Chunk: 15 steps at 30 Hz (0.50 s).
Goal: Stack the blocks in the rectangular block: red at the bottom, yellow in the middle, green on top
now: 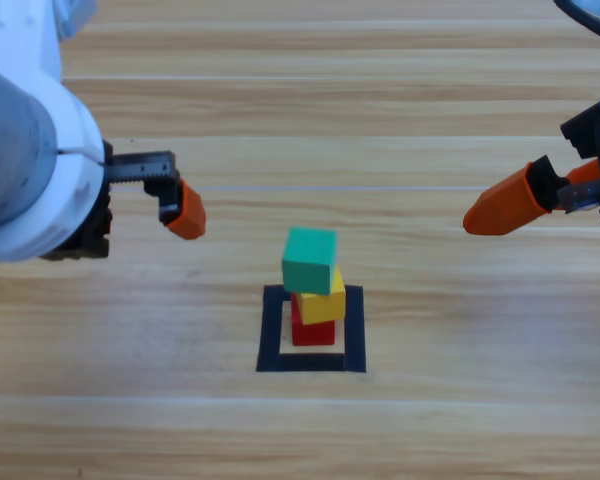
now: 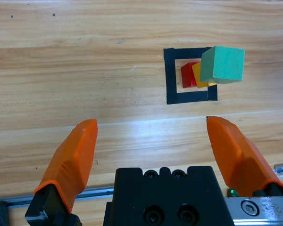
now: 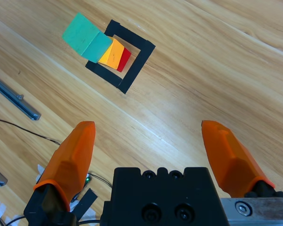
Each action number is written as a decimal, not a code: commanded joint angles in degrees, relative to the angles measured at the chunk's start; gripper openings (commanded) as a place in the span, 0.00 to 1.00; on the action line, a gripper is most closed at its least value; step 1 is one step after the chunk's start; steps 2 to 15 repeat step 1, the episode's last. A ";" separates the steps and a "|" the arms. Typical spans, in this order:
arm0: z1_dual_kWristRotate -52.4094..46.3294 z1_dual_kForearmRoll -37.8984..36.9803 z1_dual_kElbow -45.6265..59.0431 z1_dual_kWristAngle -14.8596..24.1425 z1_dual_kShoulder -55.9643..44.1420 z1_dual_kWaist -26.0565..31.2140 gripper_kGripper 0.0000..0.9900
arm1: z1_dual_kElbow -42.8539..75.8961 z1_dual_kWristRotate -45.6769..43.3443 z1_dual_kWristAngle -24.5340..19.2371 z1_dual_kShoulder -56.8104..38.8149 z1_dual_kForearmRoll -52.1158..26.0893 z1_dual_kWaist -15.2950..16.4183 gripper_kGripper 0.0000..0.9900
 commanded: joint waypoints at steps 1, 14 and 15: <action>1.68 -1.12 1.34 0.64 0.03 -1.24 1.00 | 0.56 -0.73 -0.09 2.64 0.12 -1.56 1.00; 1.68 -1.12 1.34 0.64 0.03 -1.24 1.00 | 0.56 -0.73 -0.09 2.64 0.12 -1.56 1.00; 1.68 -1.12 1.34 0.64 0.03 -1.24 1.00 | 0.56 -0.73 -0.09 2.64 0.12 -1.56 1.00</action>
